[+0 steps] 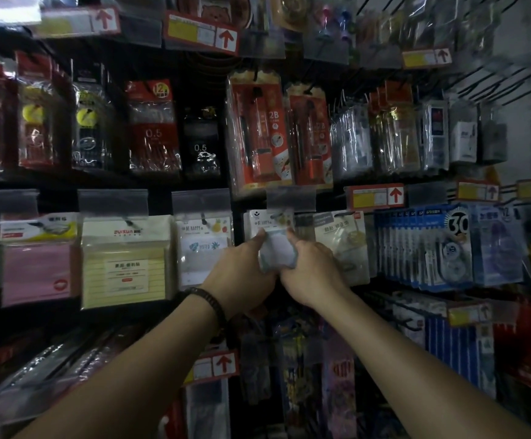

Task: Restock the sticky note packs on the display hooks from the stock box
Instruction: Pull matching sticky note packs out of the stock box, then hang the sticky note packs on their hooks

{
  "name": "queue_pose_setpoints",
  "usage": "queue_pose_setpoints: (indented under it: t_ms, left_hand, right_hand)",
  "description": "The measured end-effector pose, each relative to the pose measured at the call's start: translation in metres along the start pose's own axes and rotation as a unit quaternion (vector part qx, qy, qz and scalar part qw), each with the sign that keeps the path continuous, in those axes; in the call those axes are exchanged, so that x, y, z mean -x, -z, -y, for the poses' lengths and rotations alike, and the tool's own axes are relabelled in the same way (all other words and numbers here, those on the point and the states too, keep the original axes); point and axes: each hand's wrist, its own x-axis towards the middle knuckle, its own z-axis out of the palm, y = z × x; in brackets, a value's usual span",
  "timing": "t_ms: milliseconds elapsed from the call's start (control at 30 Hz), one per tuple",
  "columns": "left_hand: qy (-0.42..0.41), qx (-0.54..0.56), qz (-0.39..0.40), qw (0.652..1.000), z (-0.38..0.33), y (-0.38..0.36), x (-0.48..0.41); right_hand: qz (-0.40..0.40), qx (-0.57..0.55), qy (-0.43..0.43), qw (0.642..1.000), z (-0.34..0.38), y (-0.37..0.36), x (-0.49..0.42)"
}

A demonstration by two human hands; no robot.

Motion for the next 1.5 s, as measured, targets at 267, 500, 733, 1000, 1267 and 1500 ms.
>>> queue_pose_setpoints:
  t_ms: [267, 500, 733, 1000, 1267, 1500]
  left_hand:
    - [-0.046, 0.03, -0.039, 0.998, 0.013, 0.01, 0.075]
    - [-0.042, 0.119, -0.006, 0.992, 0.063, 0.011, 0.229]
    - [0.135, 0.076, 0.149, 0.977, 0.174, -0.071, 0.408]
    - [0.31, 0.042, 0.342, 0.886, 0.276, -0.165, 0.58]
    - [0.339, 0.081, 0.377, 0.858, 0.341, -0.259, 0.571]
    - [0.405, 0.11, 0.382, 0.823, 0.359, -0.293, 0.584]
  right_hand:
    - [-0.09, -0.04, 0.057, 0.994, -0.01, 0.002, 0.058]
    - [-0.123, -0.21, 0.152, 0.958, -0.015, -0.03, 0.183]
    - [0.132, -0.276, 0.081, 0.949, -0.05, -0.155, 0.345]
    - [0.357, -0.19, -0.197, 0.893, -0.129, -0.305, 0.541]
    - [0.417, -0.109, -0.281, 0.858, -0.166, -0.475, 0.579]
    - [0.414, 0.041, -0.249, 0.874, -0.168, -0.608, 0.546]
